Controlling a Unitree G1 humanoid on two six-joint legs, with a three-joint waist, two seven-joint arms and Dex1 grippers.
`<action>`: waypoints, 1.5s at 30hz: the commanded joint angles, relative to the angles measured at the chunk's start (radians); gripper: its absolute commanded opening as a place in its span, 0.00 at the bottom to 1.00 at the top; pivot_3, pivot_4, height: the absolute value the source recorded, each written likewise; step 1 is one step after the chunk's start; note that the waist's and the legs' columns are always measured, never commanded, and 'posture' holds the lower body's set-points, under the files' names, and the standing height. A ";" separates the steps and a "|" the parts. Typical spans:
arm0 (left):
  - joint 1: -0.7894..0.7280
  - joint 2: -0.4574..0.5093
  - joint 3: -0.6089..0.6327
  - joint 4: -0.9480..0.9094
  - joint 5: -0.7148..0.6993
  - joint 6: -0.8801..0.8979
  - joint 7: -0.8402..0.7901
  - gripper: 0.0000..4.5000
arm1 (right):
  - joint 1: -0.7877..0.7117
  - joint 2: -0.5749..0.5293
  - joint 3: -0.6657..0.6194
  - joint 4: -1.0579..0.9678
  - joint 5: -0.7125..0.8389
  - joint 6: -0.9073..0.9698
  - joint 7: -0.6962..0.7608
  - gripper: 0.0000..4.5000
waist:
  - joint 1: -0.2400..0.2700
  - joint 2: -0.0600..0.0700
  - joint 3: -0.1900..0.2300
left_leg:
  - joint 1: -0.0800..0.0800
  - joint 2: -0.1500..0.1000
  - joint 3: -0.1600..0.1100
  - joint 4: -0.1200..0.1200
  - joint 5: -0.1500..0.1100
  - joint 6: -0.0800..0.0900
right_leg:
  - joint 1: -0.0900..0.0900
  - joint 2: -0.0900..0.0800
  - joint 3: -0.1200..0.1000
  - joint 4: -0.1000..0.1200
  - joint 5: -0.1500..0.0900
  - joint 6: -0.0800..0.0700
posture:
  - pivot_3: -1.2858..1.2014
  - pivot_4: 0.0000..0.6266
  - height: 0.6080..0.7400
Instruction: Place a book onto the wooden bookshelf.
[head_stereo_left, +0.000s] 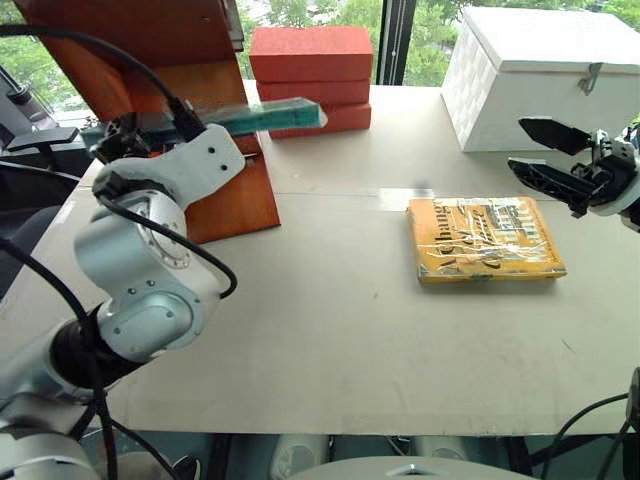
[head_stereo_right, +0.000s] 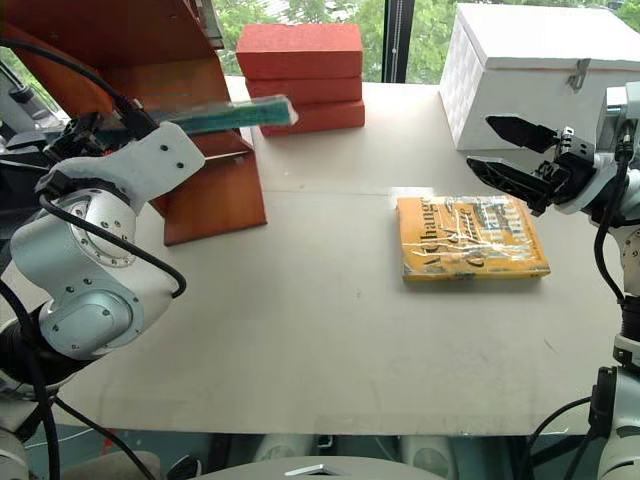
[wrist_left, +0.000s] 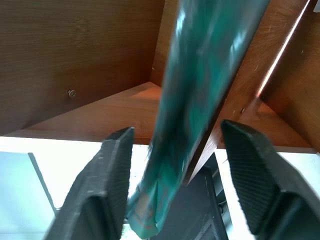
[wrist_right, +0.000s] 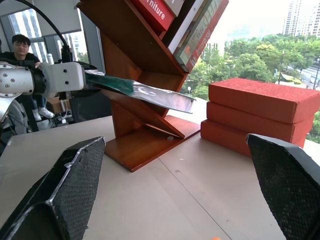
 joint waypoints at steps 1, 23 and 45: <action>0.018 -0.036 0.086 0.009 0.147 -0.062 -0.072 0.95 | -0.022 -0.001 -0.025 0.003 0.005 -0.015 0.010 1.00 | 0.000 0.000 0.000 | 0.000 0.000 0.000 0.000 0.000 0.000 | 0.000 0.000 0.000 0.000 0.000 0.000 | 0.52 0.24 1.00; 0.338 -1.037 0.617 -0.273 0.048 -0.483 0.107 0.99 | 0.061 -0.004 -0.061 -0.030 -0.005 -0.021 0.008 1.00 | 0.000 0.001 -0.002 | -0.001 0.003 -0.003 0.005 -0.001 0.001 | 0.001 -0.003 0.000 0.005 0.000 0.000 | 0.52 0.24 1.00; 0.898 -0.863 0.850 -0.020 -1.143 -0.844 -0.035 0.99 | 0.990 0.184 -0.079 -0.143 -0.462 -0.583 -0.156 1.00 | -0.024 0.012 -0.010 | 0.014 0.005 -0.003 0.011 -0.001 0.001 | 0.015 -0.002 -0.002 0.004 -0.005 -0.001 | 0.52 0.24 1.00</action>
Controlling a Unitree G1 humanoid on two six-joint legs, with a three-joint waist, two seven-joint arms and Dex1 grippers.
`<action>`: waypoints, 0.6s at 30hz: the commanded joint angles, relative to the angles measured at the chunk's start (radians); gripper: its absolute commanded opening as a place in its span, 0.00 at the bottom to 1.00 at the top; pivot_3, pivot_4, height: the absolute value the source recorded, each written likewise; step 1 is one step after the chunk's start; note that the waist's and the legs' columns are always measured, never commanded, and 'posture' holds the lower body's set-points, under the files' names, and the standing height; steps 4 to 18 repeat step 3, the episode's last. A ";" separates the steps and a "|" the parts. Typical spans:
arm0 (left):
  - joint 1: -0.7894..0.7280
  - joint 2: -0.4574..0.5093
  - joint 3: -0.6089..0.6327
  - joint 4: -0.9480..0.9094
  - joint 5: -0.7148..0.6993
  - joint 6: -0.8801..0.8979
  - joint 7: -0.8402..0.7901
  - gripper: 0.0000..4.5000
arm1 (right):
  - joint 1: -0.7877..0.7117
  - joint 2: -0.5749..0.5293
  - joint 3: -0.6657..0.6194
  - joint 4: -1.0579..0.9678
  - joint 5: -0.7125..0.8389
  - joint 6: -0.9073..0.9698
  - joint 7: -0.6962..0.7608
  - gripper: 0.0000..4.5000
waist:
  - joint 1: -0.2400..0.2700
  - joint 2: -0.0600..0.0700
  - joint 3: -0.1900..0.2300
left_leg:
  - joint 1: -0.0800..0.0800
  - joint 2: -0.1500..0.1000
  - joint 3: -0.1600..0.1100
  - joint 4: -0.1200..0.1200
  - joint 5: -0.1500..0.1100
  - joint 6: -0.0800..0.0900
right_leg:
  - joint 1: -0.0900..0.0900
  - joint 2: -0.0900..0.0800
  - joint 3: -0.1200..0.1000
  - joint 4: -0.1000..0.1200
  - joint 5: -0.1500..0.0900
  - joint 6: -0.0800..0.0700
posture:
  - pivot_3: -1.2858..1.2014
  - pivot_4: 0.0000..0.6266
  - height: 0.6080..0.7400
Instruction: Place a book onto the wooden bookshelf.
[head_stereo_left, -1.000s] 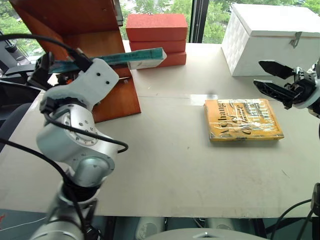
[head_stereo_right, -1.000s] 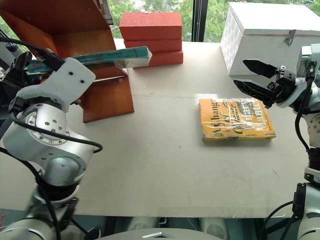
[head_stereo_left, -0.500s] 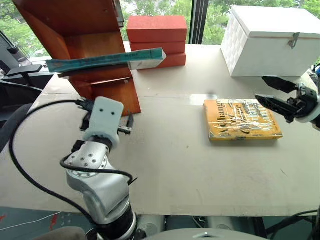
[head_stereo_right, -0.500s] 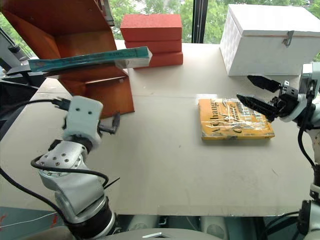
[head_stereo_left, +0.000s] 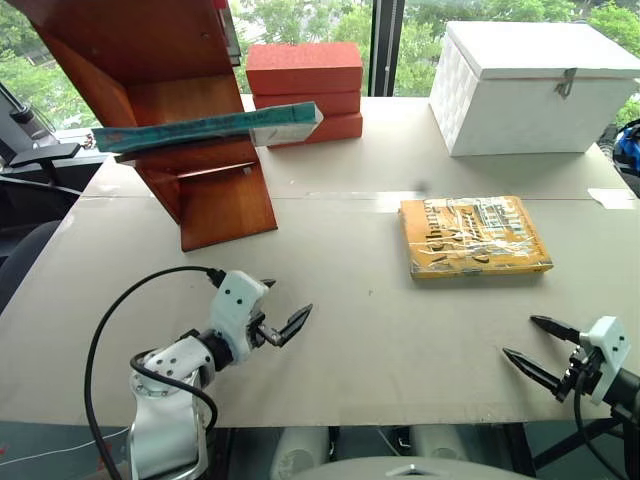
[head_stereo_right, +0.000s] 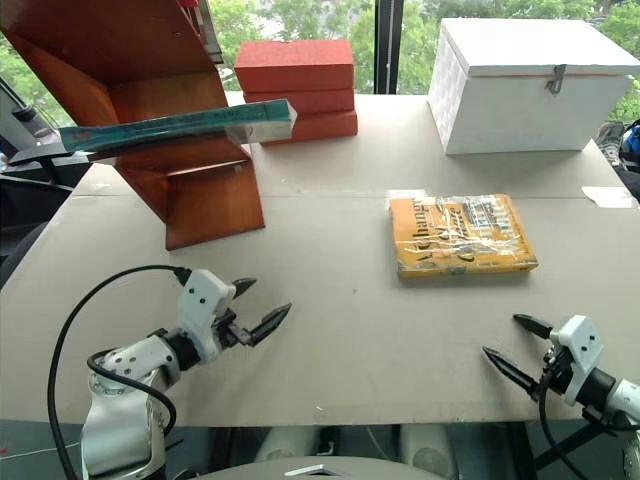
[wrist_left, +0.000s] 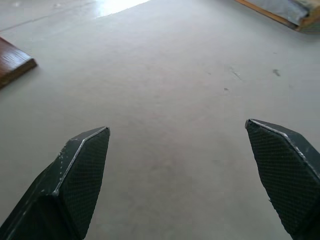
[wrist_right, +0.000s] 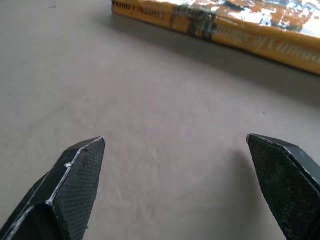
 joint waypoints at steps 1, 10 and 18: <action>0.035 0.038 -0.016 0.014 -0.092 -0.068 0.040 0.99 | 0.014 -0.006 -0.022 0.010 -0.025 -0.097 -0.011 1.00 | -0.002 0.001 -0.001 | 0.000 0.001 0.000 0.000 0.000 0.000 | 0.000 0.000 0.000 0.000 0.000 0.000 | 0.52 0.24 1.00; 0.044 0.055 -0.029 0.026 -0.126 -0.078 0.064 0.99 | 0.019 -0.001 -0.030 -0.015 0.006 -0.082 -0.018 1.00 | -0.002 0.001 -0.001 | 0.001 0.001 0.000 0.000 0.000 0.000 | 0.000 0.001 0.000 0.001 0.000 0.000 | 0.52 0.24 1.00; 0.044 0.055 -0.029 0.026 -0.126 -0.078 0.064 0.99 | 0.019 -0.001 -0.030 -0.015 0.006 -0.082 -0.018 1.00 | -0.002 0.001 -0.001 | 0.001 0.001 0.000 0.000 0.000 0.000 | 0.000 0.001 0.000 0.001 0.000 0.000 | 0.52 0.24 1.00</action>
